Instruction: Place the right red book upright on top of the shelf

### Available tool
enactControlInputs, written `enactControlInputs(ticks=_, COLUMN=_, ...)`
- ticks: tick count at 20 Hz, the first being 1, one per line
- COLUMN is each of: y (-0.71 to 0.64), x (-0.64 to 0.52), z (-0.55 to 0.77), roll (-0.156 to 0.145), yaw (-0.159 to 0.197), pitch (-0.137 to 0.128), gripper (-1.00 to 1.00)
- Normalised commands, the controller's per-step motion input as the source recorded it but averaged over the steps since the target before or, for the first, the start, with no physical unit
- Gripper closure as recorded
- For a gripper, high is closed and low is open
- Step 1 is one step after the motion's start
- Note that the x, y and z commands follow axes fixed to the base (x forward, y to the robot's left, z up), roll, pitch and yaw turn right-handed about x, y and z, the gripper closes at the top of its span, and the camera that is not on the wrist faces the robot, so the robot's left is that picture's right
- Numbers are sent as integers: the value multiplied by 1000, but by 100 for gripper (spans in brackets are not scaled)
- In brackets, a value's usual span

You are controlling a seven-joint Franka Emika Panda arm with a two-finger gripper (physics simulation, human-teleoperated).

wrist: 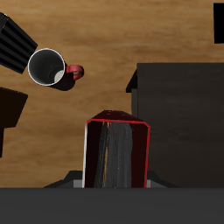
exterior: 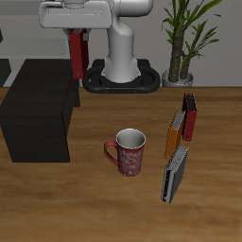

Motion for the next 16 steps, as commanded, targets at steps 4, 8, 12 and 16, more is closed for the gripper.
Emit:
enactControlInputs(ticks=4, y=-305, x=-13, z=93, roll=-21, yaw=-1, pitch=-5, gripper=100)
enactControlInputs(ticks=8, y=-310, x=25, z=24, roll=-56, yaw=-23, pitch=11, gripper=100)
enactControlInputs(ticks=12, y=-282, x=5, z=49, roll=-28, yaw=-21, pitch=3, gripper=100)
enactControlInputs(ticks=16, y=-450, x=43, z=-81, roll=-38, yaw=-18, pitch=16, gripper=100)
